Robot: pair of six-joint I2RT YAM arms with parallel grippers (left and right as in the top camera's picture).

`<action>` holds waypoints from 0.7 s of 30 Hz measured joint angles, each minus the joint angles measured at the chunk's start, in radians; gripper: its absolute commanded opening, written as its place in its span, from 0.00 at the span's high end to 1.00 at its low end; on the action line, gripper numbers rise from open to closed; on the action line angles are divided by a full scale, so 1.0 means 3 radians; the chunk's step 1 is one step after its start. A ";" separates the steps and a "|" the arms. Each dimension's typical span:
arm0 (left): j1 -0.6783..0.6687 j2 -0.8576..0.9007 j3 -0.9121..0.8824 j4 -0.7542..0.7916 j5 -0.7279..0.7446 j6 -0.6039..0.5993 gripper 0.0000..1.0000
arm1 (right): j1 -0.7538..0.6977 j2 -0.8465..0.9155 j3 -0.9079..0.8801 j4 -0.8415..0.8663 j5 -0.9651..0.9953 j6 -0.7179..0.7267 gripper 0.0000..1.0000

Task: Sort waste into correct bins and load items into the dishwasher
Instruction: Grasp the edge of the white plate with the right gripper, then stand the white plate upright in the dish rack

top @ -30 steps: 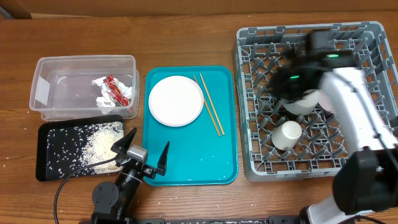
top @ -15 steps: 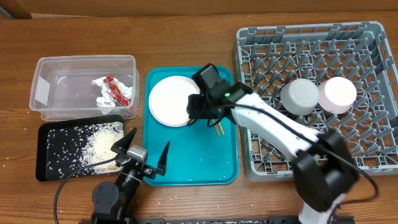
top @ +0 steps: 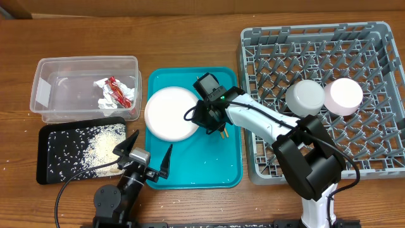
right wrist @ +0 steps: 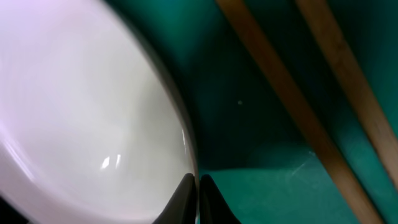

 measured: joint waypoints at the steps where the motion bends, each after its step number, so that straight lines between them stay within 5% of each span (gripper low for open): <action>1: 0.0000 0.0000 0.0000 -0.0001 0.0000 0.0000 0.00 | 0.0008 0.0000 0.0001 0.0005 0.0004 0.0023 0.96; 7: 0.0000 0.0000 0.0000 0.0000 -0.0001 0.0000 0.00 | 0.0005 -0.0234 -0.0003 -0.0178 0.0298 -0.0205 0.96; 12: 0.0000 0.0000 0.0000 0.0000 -0.0001 0.0000 0.00 | -0.0047 -0.1040 -0.0009 -0.0481 0.0965 -0.0591 0.96; 16: 0.0000 0.0000 0.0000 -0.0001 -0.0001 0.0000 0.00 | -0.0285 -0.1794 -0.0008 -0.0738 0.2187 -0.1058 0.96; 21: 0.0000 0.0000 0.0000 0.0000 0.0000 0.0000 0.00 | -0.0615 -0.1948 -0.0008 -0.0713 0.3611 -0.1461 0.96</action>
